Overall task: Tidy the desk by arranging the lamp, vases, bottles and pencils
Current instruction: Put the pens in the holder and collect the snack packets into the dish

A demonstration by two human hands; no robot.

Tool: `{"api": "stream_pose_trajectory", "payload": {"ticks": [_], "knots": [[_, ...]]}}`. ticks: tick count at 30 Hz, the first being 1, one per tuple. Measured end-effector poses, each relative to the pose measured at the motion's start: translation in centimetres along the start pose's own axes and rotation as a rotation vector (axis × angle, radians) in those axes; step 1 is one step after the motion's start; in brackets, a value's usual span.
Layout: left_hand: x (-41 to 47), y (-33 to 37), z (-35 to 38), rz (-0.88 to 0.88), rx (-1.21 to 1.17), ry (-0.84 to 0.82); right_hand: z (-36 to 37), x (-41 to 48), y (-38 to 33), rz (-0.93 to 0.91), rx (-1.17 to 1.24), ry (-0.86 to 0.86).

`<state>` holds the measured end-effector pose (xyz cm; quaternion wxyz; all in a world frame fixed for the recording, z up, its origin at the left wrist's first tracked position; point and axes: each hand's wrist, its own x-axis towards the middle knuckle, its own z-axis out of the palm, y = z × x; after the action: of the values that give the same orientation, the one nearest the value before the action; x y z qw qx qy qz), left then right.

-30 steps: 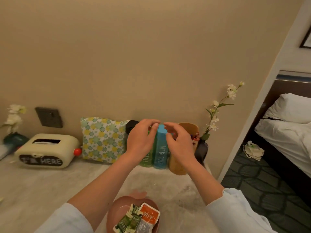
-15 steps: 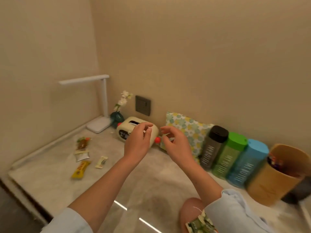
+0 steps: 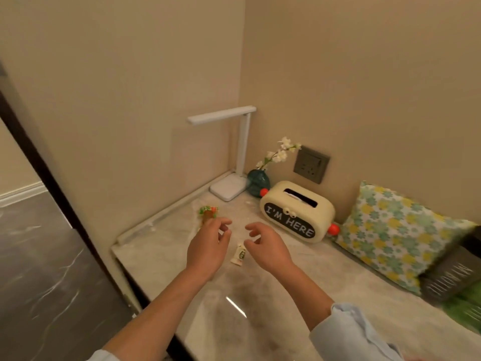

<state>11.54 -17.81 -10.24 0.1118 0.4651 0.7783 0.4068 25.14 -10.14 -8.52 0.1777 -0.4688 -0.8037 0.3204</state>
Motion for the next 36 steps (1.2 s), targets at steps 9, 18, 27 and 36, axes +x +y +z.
{"api": "stream_pose_trajectory", "payload": {"ticks": [9,18,27,36], "knots": [[-2.1,-5.7,0.9,0.041,0.338,-0.148,6.8,0.2,1.5,0.133,-0.287,-0.026],[-0.9,-7.3,0.4,0.062,0.312,-0.263,7.2,2.7,0.3,0.154,-0.294,-0.092],[0.8,-6.3,0.7,0.002,-0.096,-0.269,5.9,1.7,0.9,0.227,-0.062,0.042],[-2.5,3.8,6.9,0.177,-0.307,-0.379,-2.2,-5.9,5.8,0.362,0.188,0.581]]}}
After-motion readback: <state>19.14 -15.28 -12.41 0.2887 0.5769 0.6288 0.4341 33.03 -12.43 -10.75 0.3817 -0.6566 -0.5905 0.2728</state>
